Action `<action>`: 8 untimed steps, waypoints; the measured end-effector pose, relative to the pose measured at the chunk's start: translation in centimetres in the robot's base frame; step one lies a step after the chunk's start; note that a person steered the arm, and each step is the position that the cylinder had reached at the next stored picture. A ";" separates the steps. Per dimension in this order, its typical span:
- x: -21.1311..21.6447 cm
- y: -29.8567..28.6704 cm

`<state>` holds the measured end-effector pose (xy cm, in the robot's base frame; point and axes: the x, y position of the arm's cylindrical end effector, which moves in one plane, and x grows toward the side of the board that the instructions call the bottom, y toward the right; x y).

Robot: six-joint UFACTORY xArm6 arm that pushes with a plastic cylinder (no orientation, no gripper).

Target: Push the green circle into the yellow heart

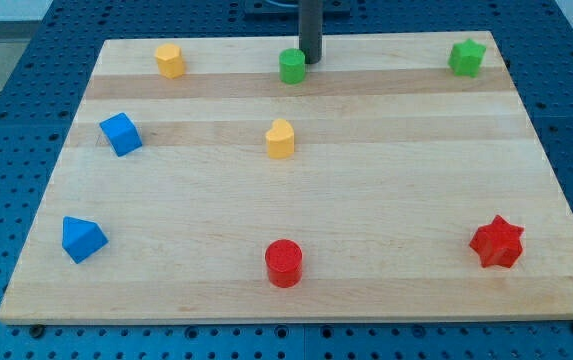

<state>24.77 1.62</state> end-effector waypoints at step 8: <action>11.5 0.1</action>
<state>36.25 1.71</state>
